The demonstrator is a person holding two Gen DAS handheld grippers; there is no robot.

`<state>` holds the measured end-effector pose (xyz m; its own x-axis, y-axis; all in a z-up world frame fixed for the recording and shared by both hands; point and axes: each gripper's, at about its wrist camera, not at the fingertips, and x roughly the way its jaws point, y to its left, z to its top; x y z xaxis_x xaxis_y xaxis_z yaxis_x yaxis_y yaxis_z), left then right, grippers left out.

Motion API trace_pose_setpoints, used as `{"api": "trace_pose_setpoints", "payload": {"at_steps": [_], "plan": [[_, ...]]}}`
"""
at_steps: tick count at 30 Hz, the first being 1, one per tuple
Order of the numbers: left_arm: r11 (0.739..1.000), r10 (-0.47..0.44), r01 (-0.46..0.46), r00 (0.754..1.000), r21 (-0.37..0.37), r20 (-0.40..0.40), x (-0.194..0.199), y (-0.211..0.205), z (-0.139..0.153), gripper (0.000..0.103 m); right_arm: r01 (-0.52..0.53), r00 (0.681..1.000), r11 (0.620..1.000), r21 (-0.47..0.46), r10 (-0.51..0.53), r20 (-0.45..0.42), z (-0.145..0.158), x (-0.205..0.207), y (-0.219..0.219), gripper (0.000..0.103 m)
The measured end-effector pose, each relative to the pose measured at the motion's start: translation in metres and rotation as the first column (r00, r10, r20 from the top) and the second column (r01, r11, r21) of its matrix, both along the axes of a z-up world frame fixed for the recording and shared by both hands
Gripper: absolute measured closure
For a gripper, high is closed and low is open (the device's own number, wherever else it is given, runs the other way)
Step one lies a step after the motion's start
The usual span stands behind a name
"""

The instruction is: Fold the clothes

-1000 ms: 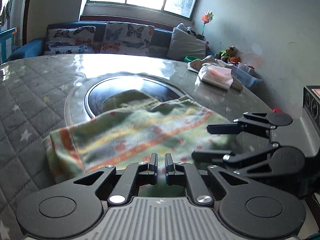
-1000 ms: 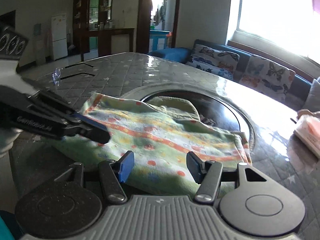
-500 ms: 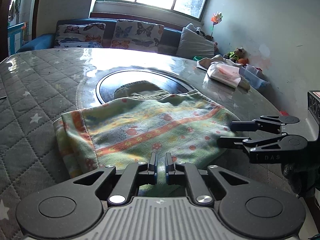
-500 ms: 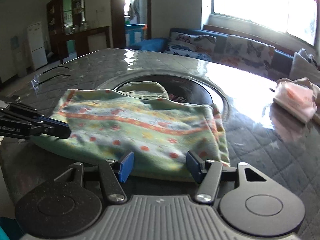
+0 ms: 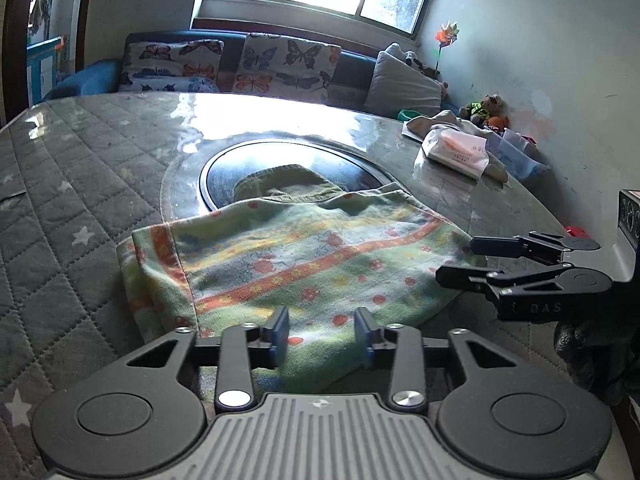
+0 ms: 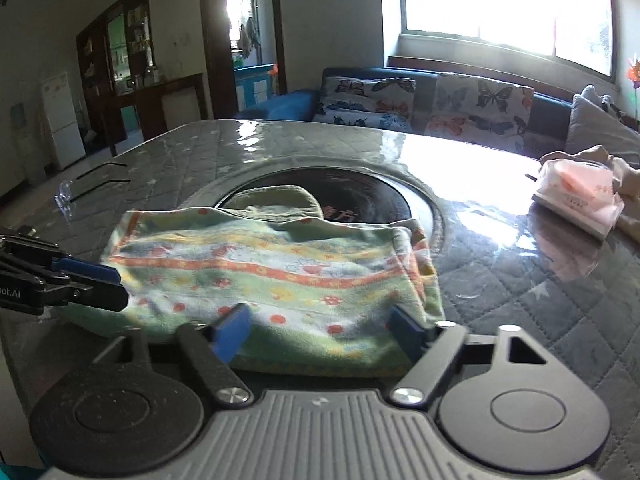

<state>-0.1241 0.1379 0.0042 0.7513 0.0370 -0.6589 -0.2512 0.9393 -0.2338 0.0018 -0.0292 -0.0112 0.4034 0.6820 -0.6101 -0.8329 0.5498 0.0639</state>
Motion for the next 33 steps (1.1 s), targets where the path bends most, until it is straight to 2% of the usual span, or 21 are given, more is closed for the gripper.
{"api": "trace_pose_setpoints", "payload": {"at_steps": [3, 7, 8, 10, 14, 22, 24, 27, 33], "plan": [[1.000, 0.017, -0.017, 1.000, -0.007, -0.016, -0.001, 0.001, -0.003, 0.063, 0.007, 1.000, 1.000, -0.021, -0.007, -0.005, -0.006, 0.004, 0.001, 0.020], [0.999, 0.036, -0.036, 0.999, -0.001, -0.015, -0.008, -0.001, 0.001, 0.062, 0.028, 1.000, 1.000, 0.008, -0.027, -0.008, -0.003, 0.004, -0.005, 0.018], [0.999, 0.038, -0.038, 0.999, 0.003, -0.013, -0.009, -0.002, 0.002, 0.059, 0.029, 1.000, 1.000, 0.010, -0.029, -0.001, -0.002, 0.003, -0.006, 0.017], [0.999, 0.045, -0.045, 0.999, 0.010, -0.007, -0.011, -0.005, 0.006, 0.056, 0.029, 1.000, 1.000, 0.013, -0.029, 0.006, 0.001, 0.000, -0.007, 0.007], [0.999, 0.048, -0.048, 0.999, 0.022, 0.021, -0.016, -0.013, 0.014, 0.047, 0.049, 0.998, 0.998, 0.027, -0.050, 0.034, 0.007, -0.006, -0.013, 0.000], [0.996, 0.049, -0.056, 0.994, 0.072, 0.093, -0.032, -0.033, 0.029, 0.020, 0.099, 0.992, 0.991, 0.089, -0.106, 0.073, 0.020, -0.022, -0.033, 0.000], [0.995, 0.052, -0.062, 0.992, 0.082, 0.112, -0.036, -0.036, 0.032, 0.011, 0.114, 0.990, 0.988, 0.106, -0.121, 0.066, 0.023, -0.025, -0.038, 0.000], [0.993, 0.053, -0.067, 0.989, 0.099, 0.138, -0.043, -0.041, 0.036, 0.003, 0.132, 0.989, 0.981, 0.139, -0.140, 0.053, 0.026, -0.028, -0.046, 0.000], [0.992, 0.045, -0.061, 0.988, 0.110, 0.146, -0.049, -0.046, 0.037, 0.000, 0.145, 0.986, 0.973, 0.180, -0.156, 0.053, 0.029, -0.040, -0.053, 0.000]]}}
